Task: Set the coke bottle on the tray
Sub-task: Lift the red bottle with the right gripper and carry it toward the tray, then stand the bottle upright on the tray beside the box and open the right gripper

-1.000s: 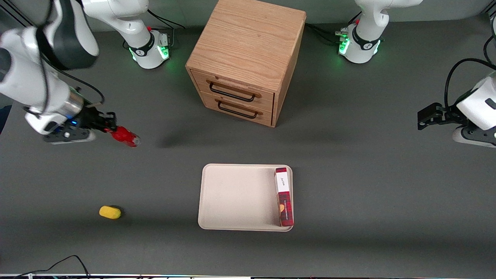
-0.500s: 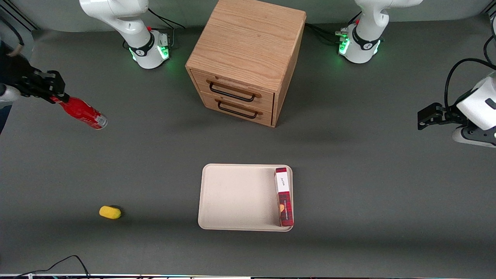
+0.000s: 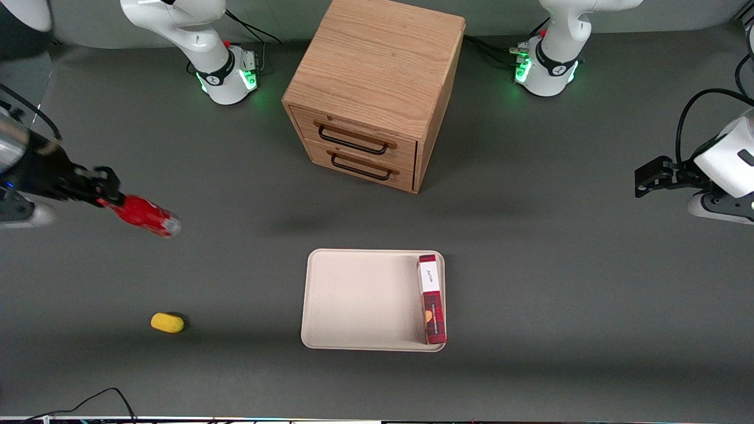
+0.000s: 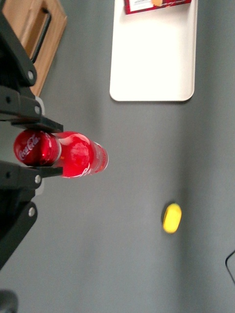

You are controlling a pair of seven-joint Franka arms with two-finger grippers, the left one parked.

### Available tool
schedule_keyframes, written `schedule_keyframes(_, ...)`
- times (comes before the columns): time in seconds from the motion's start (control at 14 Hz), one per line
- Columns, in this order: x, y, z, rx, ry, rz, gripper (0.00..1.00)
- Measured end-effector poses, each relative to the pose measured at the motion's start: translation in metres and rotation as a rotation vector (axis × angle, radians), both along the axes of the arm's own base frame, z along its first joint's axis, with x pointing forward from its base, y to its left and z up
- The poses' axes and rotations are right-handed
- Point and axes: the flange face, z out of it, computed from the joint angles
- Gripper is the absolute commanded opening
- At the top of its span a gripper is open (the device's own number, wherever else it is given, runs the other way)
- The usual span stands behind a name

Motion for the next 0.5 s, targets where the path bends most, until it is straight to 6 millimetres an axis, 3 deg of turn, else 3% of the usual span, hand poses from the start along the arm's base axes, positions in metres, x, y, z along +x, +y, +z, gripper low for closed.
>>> schedule_keyframes(0.29, 0.035, 0.096, -0.057, -0.005, -0.061, -0.025, 0.0)
schedule_keyframes(0.5, 0.053, 0.132, -0.096, 0.004, -0.115, -0.014, 0.0)
